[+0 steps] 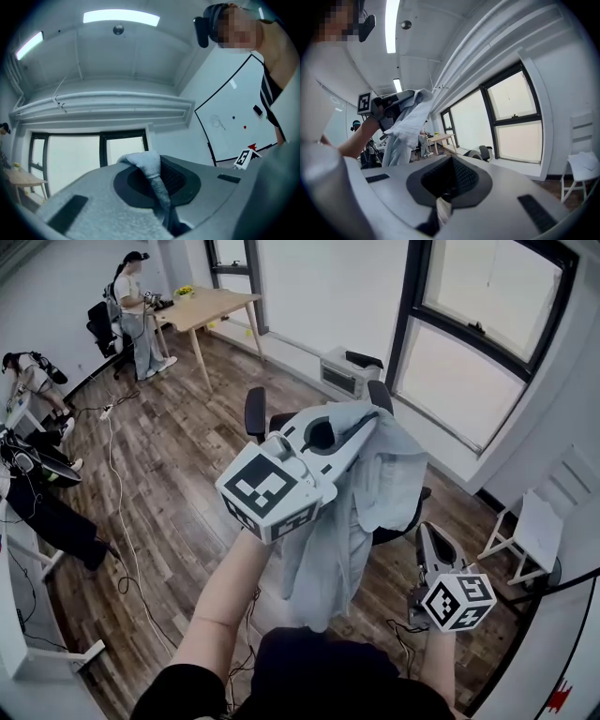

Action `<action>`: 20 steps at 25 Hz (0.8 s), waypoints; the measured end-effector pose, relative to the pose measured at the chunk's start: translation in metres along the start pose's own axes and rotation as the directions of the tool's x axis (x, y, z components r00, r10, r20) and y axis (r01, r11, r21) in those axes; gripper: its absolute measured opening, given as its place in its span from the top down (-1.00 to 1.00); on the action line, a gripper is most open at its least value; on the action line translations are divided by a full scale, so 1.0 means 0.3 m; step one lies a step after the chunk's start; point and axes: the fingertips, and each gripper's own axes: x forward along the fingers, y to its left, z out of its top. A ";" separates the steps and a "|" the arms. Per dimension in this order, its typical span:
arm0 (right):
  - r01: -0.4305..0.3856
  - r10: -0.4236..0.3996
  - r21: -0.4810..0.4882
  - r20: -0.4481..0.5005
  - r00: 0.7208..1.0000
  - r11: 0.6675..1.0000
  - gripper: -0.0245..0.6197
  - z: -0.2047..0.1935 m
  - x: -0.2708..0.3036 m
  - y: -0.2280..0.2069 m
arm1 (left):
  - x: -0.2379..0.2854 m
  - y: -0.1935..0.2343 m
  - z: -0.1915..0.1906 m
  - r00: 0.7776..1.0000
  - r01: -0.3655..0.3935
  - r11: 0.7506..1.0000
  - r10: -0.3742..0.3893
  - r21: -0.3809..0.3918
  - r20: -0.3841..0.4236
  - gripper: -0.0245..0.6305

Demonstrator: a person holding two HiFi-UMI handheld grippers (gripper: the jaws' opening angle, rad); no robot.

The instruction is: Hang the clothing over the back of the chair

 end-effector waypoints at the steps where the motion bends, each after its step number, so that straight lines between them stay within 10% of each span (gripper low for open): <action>1: 0.002 -0.002 -0.001 0.001 1.000 1.000 0.92 0.006 0.005 -0.004 | 0.019 0.023 -0.005 1.000 -0.002 1.000 0.002 0.010 -0.009 0.90; 20: 0.122 -0.122 -0.003 0.006 0.993 0.993 0.92 0.103 0.092 -0.179 | 0.466 0.468 -0.063 0.991 -0.054 0.980 0.075 0.189 -0.106 0.90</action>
